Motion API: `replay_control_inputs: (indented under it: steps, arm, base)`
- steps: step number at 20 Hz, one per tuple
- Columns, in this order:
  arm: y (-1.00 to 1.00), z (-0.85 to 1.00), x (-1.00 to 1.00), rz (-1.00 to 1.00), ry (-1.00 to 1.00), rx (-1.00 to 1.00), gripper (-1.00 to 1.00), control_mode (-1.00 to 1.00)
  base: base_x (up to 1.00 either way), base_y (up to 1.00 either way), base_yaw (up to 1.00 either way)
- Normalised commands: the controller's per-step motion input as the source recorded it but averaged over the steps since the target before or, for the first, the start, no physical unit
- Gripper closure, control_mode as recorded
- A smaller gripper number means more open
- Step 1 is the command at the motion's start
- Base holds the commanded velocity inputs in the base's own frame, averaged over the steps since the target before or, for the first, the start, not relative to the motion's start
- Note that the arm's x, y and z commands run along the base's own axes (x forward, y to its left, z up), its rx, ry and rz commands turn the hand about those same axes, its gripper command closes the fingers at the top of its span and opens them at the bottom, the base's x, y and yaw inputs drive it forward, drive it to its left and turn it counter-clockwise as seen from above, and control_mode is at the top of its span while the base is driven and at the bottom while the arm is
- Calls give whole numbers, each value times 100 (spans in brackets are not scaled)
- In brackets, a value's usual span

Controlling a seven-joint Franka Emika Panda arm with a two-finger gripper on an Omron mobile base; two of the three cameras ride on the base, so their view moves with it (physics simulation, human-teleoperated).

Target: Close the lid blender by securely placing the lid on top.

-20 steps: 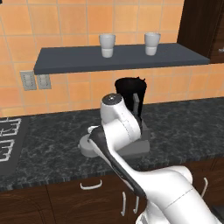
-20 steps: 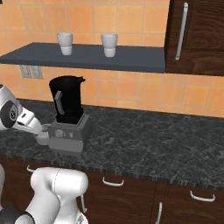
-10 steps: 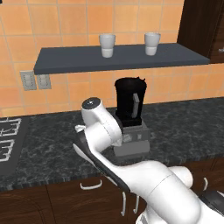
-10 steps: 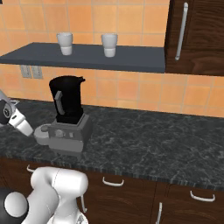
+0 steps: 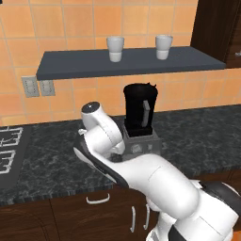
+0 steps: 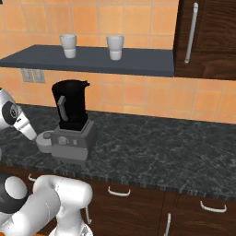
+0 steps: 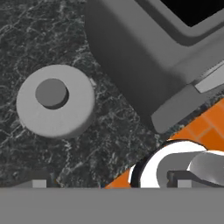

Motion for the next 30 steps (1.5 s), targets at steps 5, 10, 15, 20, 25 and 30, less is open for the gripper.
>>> replay_control_inputs:
  steps: [5, 10, 15, 20, 25, 30]
  arm:
    - [0, -31, 38, -4, 0, 0, -100, -100]
    - [0, -27, 36, -5, 0, 0, -100, -100]
    - [0, -26, 34, -5, 0, 0, -100, -100]
    - [7, -18, 34, -5, 0, 0, -100, -100]
    - [12, -14, 28, -6, 0, 0, -100, -100]
    - [6, -16, 22, -7, 1, 0, -100, -100]
  base:
    - [0, 0, 0]
    - [0, 0, 0]
    - [0, 0, 0]
    - [0, 0, 0]
    - [0, 0, 0]
    - [0, 0, 0]
